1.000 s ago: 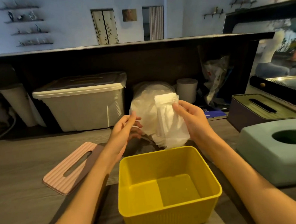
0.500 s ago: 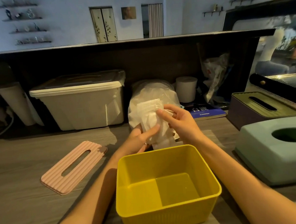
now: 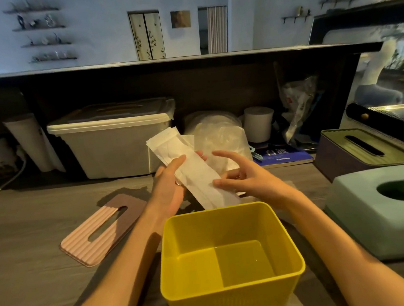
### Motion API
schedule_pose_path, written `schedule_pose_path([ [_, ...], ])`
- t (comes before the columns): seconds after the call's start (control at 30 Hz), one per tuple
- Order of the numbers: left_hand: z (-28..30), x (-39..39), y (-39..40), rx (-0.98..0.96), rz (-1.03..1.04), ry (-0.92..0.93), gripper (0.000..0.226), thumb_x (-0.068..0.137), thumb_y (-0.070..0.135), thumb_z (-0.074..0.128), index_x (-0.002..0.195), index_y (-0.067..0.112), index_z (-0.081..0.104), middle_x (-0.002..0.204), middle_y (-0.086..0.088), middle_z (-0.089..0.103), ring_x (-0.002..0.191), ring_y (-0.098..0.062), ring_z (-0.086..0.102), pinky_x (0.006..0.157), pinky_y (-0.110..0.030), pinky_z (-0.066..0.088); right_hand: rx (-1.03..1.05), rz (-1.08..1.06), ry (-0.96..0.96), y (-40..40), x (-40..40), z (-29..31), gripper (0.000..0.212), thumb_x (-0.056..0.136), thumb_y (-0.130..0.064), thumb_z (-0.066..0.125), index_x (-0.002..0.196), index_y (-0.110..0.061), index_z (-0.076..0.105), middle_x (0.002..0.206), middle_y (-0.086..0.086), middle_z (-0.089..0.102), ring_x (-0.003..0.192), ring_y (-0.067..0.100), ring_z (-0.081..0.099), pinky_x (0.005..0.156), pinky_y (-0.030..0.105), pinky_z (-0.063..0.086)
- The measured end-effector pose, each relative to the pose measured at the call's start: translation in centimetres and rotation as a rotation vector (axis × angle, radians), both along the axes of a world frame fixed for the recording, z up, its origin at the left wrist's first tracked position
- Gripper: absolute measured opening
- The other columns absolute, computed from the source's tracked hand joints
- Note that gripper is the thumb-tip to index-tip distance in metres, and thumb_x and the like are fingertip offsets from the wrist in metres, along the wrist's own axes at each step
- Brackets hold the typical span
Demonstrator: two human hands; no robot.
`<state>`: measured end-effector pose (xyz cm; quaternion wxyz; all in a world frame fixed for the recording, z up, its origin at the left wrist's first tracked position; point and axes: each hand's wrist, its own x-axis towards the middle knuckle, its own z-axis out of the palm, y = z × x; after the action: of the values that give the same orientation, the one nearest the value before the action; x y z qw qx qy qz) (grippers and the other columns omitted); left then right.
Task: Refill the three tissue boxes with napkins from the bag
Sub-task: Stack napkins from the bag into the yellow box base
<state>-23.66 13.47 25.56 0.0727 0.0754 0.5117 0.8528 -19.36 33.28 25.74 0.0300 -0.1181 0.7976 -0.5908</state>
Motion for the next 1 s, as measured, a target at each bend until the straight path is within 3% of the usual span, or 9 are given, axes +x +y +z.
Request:
schedule_pose_path([
  [0.1,0.0,0.3,0.2,0.002,0.035,-0.041,0.033,0.102,0.015,0.052,0.134,0.009,0.048,0.118,-0.019,0.072,0.109,-0.032,0.07,0.097,-0.05,0.053,-0.149,0.056,-0.004,0.3,0.3,0.4,0.055,0.098,-0.025,0.067,0.143,-0.049,0.044,0.111,0.006,0.076,0.106,0.021,0.073,0.086,0.033,0.06],
  [0.23,-0.1,1.1,0.4,-0.049,0.074,-0.141,0.016,0.097,0.013,0.063,0.108,0.017,0.051,0.108,-0.009,0.068,0.1,-0.025,0.068,0.093,-0.045,0.054,-0.286,0.203,0.003,0.5,0.2,0.6,0.038,0.104,-0.008,0.053,0.137,-0.025,0.062,0.134,0.0,0.067,0.127,0.02,0.062,0.098,0.036,0.056],
  [0.3,-0.3,1.4,0.8,-0.063,0.049,-0.146,0.017,0.098,0.013,0.061,0.112,0.017,0.053,0.112,-0.009,0.067,0.107,-0.027,0.066,0.098,-0.047,0.052,-0.283,0.219,0.031,0.7,0.2,0.6,0.042,0.098,-0.008,0.062,0.138,-0.021,0.062,0.137,0.0,0.066,0.13,0.02,0.06,0.102,0.038,0.054],
  [0.43,-0.5,1.4,1.1,-0.089,-0.012,-0.173,0.036,0.102,0.019,0.055,0.138,0.011,0.052,0.114,-0.012,0.069,0.106,-0.027,0.066,0.092,-0.042,0.053,-0.209,0.001,0.165,0.3,-0.3,0.0,0.031,0.094,-0.012,0.07,0.124,-0.019,0.071,0.119,-0.001,0.074,0.11,0.015,0.07,0.079,0.03,0.061],
  [0.53,-0.6,1.5,1.3,-0.102,-0.115,-0.198,0.046,0.101,0.039,0.055,0.138,0.012,0.056,0.123,-0.017,0.069,0.115,-0.032,0.066,0.105,-0.049,0.049,-0.109,-0.165,0.271,-0.5,-0.7,-0.6,0.013,0.092,-0.022,0.074,0.104,-0.019,0.078,0.096,-0.005,0.076,0.081,0.014,0.071,0.061,0.023,0.054],
  [0.67,-1.0,1.6,1.3,-0.074,-0.324,-0.172,0.078,0.09,0.078,0.033,0.143,0.024,0.052,0.133,-0.014,0.066,0.122,-0.035,0.063,0.108,-0.055,0.045,-0.088,-0.344,0.32,-0.8,-1.4,-1.3,0.014,0.091,-0.037,0.076,0.09,-0.023,0.079,0.084,-0.006,0.074,0.077,0.017,0.071,0.069,0.031,0.059],
  [0.73,-0.9,1.7,1.3,-0.09,-0.365,-0.172,0.085,0.082,0.084,0.039,0.142,0.024,0.051,0.132,-0.016,0.066,0.121,-0.037,0.064,0.108,-0.056,0.046,-0.087,-0.407,0.323,-0.7,-1.7,-1.7,0.015,0.091,-0.038,0.076,0.09,-0.023,0.079,0.084,-0.007,0.074,0.079,0.018,0.071,0.072,0.036,0.063],
  [0.87,-0.8,1.6,1.2,-0.361,-0.302,-0.16,0.091,0.064,0.073,0.072,0.136,0.022,0.053,0.12,-0.01,0.073,0.111,-0.029,0.07,0.098,-0.044,0.055,-0.12,-0.407,0.311,-0.9,-1.8,-1.7,0.015,0.092,-0.034,0.074,0.093,-0.02,0.078,0.081,-0.005,0.073,0.079,0.016,0.071,0.067,0.03,0.063],
  [1.0,-1.1,1.2,1.1,-0.273,-0.233,-0.124,0.064,0.079,0.04,0.073,0.136,0.019,0.053,0.107,-0.007,0.077,0.094,-0.022,0.076,0.069,-0.032,0.061,-0.092,-0.446,0.337,-0.6,-1.8,-1.6,0.013,0.095,-0.036,0.071,0.099,-0.025,0.076,0.08,-0.008,0.073,0.079,0.01,0.071,0.069,0.023,0.06],
])
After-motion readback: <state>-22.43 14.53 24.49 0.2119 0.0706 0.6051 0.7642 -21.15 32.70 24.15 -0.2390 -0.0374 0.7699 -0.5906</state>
